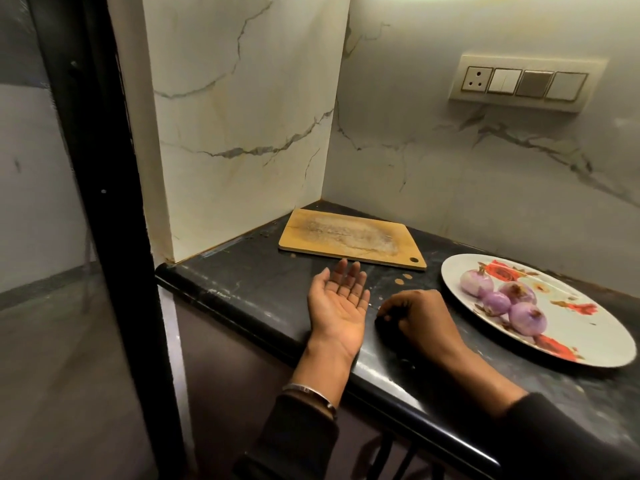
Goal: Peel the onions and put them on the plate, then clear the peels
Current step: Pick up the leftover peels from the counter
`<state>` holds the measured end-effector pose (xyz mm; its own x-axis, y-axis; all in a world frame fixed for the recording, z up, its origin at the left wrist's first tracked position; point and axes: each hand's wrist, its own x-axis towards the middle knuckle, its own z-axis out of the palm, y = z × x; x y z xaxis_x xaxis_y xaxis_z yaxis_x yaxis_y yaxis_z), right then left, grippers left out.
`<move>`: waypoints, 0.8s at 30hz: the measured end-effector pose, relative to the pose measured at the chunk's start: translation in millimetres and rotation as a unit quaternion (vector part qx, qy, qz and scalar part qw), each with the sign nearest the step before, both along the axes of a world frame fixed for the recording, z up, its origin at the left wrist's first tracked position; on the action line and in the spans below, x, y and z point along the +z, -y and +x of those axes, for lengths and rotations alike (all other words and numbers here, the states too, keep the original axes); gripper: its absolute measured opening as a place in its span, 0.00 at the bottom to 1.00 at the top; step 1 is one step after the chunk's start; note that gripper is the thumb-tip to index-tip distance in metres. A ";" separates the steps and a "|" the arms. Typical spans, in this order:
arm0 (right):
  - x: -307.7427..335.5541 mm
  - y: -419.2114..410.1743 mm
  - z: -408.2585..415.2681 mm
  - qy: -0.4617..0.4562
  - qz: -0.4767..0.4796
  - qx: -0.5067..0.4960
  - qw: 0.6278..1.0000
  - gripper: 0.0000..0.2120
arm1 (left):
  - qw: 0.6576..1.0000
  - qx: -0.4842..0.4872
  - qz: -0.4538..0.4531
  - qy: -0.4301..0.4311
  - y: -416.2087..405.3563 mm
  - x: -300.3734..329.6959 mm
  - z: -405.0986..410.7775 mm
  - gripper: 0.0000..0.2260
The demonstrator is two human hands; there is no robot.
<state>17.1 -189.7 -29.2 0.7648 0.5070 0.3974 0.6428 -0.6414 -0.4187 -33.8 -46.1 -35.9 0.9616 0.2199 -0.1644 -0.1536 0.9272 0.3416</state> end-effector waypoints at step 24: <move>39.3 -34.9 -45.2 -0.181 -0.074 0.123 0.973 0.25 | 0.997 0.018 0.046 0.053 13.8 -20.9 25.7 0.23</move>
<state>-28.1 -154.8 10.1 0.6896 0.7235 0.0328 0.6117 -0.5576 -0.5611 -8.1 -59.8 -56.8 0.9639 0.2632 -0.0404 -0.2250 0.8862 0.4049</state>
